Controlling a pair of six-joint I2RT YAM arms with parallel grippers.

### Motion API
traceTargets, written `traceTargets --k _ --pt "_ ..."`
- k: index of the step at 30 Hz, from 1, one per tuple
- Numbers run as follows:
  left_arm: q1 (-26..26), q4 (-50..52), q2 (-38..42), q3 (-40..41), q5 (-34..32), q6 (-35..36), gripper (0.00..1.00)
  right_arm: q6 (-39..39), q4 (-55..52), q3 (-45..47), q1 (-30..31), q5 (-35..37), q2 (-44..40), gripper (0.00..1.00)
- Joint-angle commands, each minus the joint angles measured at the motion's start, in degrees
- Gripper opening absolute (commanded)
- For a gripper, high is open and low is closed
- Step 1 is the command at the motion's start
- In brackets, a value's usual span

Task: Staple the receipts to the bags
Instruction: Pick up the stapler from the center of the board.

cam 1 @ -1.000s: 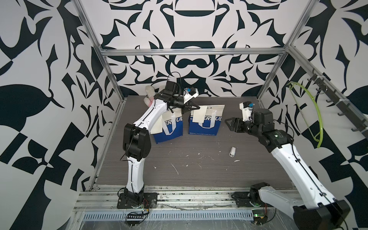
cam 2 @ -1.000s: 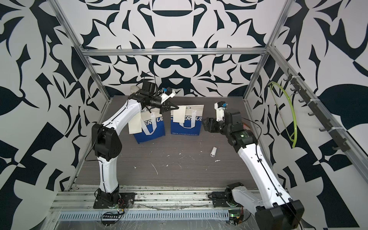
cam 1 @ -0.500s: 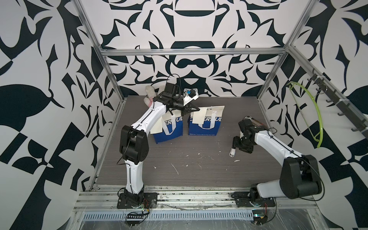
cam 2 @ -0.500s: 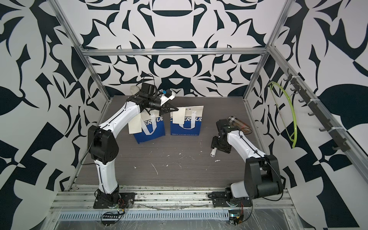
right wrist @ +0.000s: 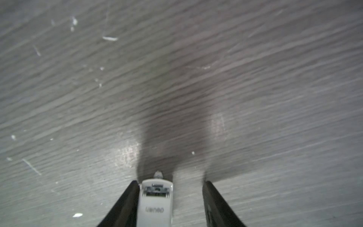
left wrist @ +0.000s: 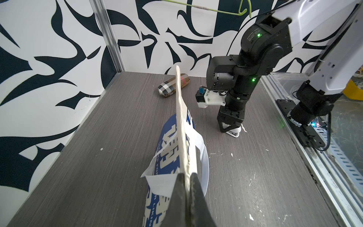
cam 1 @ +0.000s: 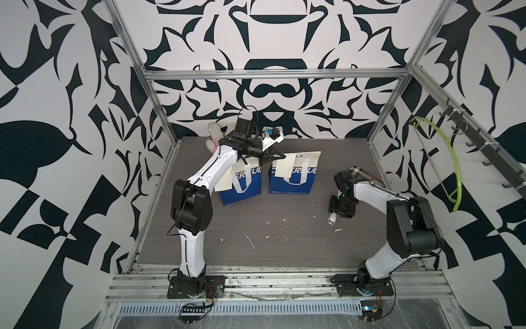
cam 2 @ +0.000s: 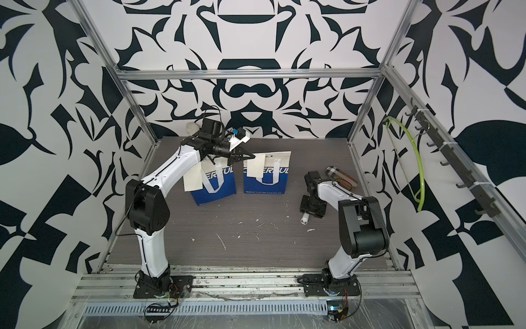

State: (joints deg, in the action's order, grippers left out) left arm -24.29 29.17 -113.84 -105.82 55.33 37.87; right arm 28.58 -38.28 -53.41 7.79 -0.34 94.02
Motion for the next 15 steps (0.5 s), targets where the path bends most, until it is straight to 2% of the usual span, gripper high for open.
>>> traceTargets --k 1,3,5,15 --pt "-0.14 2.59 0.2 0.79 -0.93 -0.34 0.0 0.8 0.64 -1.33 0.03 -0.04 -0.18 0.5" --pt "-0.14 2.86 0.23 0.89 -0.93 -0.32 0.0 0.87 0.5 -1.57 0.13 -0.77 0.6 0.44" --pt "-0.14 3.13 0.37 0.92 -1.1 -0.27 0.0 0.93 0.06 -1.7 0.15 -1.41 0.9 0.43" --pt "-0.13 3.4 0.53 1.01 -1.1 -0.32 0.0 0.12 -2.45 -0.14 0.3 -1.59 -1.73 0.47"
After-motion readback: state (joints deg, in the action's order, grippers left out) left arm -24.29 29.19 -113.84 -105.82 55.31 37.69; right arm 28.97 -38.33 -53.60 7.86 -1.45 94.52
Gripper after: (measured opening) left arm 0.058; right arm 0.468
